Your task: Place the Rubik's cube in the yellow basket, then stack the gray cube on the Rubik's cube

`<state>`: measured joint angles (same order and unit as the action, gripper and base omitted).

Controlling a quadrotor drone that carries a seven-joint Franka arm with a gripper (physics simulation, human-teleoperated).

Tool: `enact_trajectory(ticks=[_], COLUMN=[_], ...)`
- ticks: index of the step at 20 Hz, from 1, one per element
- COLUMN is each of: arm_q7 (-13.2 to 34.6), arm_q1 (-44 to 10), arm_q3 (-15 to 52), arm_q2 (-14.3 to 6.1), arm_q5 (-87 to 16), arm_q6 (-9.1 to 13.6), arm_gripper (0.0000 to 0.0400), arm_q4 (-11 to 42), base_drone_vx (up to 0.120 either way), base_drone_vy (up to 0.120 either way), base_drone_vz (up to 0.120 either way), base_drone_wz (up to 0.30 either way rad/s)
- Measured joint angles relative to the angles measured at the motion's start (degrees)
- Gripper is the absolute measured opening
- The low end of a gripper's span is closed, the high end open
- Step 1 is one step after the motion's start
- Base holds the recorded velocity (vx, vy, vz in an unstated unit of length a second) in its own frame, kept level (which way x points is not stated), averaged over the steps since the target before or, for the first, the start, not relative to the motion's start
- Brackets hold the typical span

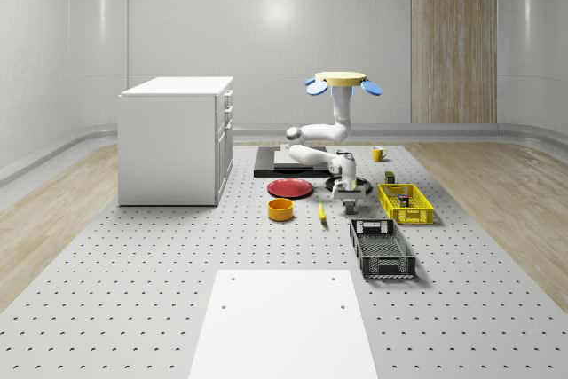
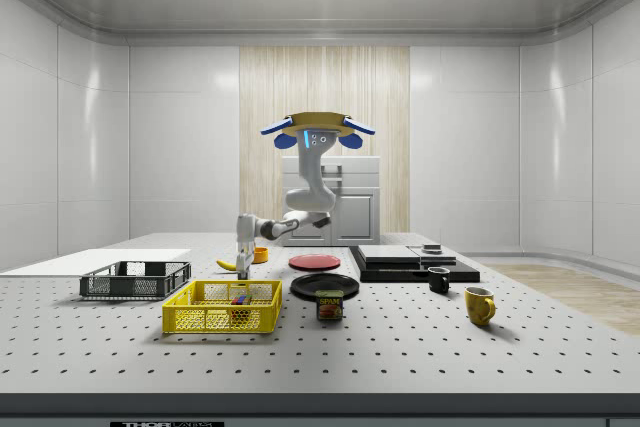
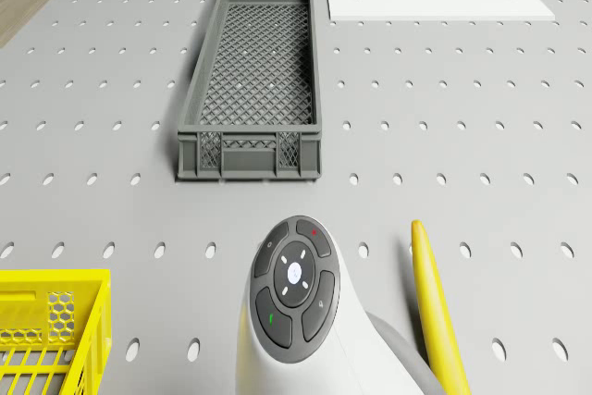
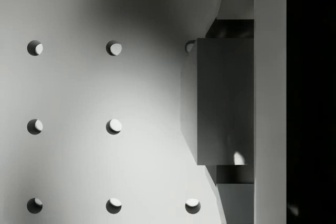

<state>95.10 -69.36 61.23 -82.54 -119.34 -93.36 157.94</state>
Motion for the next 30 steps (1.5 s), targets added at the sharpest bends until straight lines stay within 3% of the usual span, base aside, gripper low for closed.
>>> enact_trajectory(ticks=[8,12,16,30], arm_q7=[0.22,0.32,0.39,0.56], arm_q1=[1.00,1.12,1.13,0.99], arm_q3=[4.96,6.13,6.66,7.07], arm_q2=[-0.07,-0.14,-0.24,-0.67], arm_q5=[4.61,5.73,6.26,6.78], arm_q6=[2.52,2.99,3.12,2.86], arm_gripper=[0.0250,0.0250,0.0250,0.0250], arm_q4=[2.25,2.68,2.85,2.92], base_drone_vx=[-0.015,-0.120,-0.100,0.000], base_drone_vy=[0.010,0.120,0.120,0.120], base_drone_vz=[0.085,0.120,0.010,0.023], base_drone_wz=[0.000,0.000,0.000,0.000])
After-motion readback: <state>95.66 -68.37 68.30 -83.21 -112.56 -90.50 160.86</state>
